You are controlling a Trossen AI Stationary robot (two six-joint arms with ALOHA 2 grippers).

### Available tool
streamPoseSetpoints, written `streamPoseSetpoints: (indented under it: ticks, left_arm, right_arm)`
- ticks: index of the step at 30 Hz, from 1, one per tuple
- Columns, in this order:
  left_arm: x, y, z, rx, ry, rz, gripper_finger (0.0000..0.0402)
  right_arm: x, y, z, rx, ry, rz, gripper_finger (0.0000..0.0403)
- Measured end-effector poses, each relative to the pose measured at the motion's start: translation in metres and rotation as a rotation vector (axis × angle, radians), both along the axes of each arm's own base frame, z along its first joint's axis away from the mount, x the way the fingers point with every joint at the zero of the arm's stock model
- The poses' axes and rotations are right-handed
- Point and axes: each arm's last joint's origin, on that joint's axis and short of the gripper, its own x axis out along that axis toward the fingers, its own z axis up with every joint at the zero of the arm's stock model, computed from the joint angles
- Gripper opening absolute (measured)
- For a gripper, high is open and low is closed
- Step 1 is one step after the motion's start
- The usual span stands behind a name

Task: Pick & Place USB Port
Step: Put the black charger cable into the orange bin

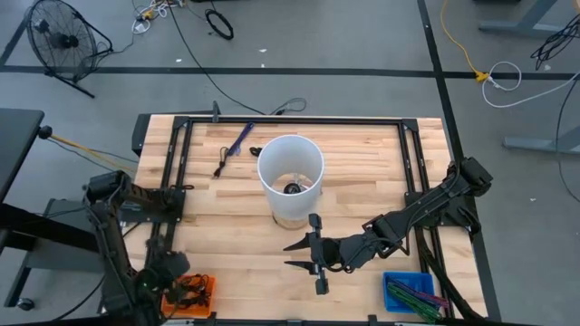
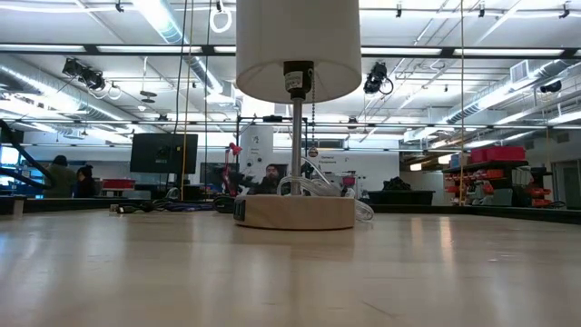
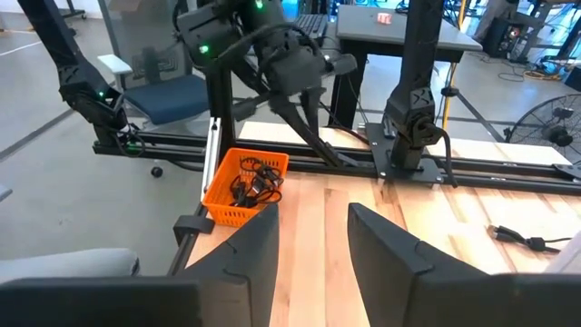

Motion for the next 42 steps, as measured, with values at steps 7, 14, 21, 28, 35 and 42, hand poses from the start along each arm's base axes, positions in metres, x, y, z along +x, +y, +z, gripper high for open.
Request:
streamPoseSetpoints:
  ticks: [7,14,21,28,35,42]
  left_arm:
    - [0.043,0.042,0.009,0.178,-0.17,-0.048,0.0031]
    - [0.063,0.129,-0.002,0.307,-0.113,0.14,0.0014]
    - [0.038,0.198,-0.013,0.297,-0.25,0.297,0.0005]
    - [0.026,0.241,-0.036,0.272,-0.316,0.456,0.0008]
    - [0.038,0.283,-0.06,0.226,-0.226,0.544,0.0007]
    - [0.039,0.331,-0.076,0.067,-0.279,0.586,0.0007]
  right_arm:
    - [0.001,-0.001,0.0,0.004,0.0,-0.004,0.0132]
    - [0.0,-0.001,-0.003,0.033,0.032,-0.005,0.0132]
    - [-0.001,-0.001,-0.005,0.025,0.049,-0.008,0.0132]
    - [-0.001,-0.001,-0.004,0.028,0.041,-0.009,0.0132]
    - [0.0,-0.001,-0.004,0.037,0.038,-0.011,0.0132]
    - [0.0,-0.001,-0.004,0.066,0.042,-0.02,0.0132]
